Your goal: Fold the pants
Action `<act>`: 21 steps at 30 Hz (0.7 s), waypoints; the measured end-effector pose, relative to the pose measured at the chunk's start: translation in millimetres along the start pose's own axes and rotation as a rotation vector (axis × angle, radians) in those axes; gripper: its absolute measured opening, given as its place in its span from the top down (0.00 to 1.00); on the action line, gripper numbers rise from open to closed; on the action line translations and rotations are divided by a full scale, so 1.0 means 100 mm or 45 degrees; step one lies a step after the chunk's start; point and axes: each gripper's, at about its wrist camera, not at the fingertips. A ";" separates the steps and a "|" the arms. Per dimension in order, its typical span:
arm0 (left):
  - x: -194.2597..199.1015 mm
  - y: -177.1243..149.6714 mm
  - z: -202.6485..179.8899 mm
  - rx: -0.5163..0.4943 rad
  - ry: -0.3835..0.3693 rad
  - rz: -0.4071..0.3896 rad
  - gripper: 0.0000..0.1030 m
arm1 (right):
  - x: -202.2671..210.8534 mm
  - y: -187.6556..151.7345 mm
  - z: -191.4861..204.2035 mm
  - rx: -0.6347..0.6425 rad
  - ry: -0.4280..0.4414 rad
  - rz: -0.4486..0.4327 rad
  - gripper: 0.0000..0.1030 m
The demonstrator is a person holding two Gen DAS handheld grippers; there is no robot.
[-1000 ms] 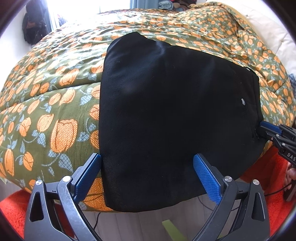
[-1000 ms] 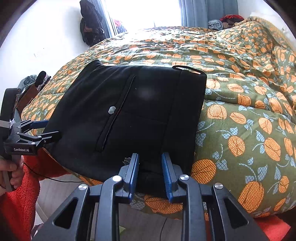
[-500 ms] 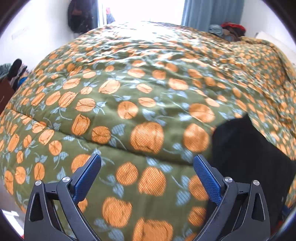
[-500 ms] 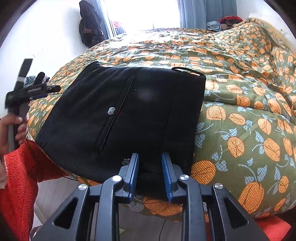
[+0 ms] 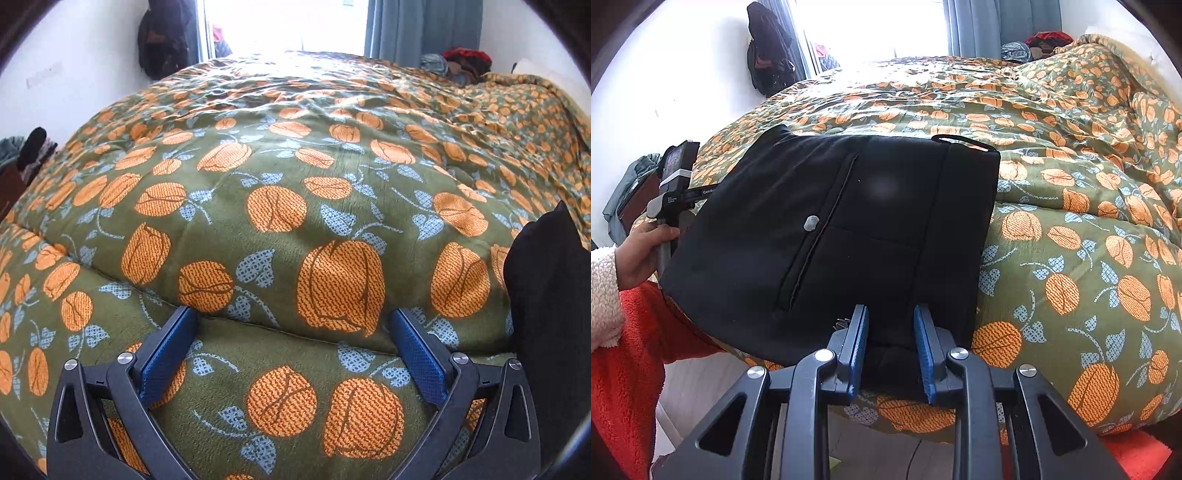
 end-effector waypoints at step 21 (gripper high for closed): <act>-0.03 0.03 -0.04 -0.016 0.023 0.008 0.00 | 0.00 0.00 -0.02 -0.005 0.014 -0.011 0.74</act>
Point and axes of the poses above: each gripper's, at about its wrist camera, not at the fingertips, and x roughly against the way its jaws point, z to its left, y to its top, and after that the axes turned 13 degrees about -x, right-handed
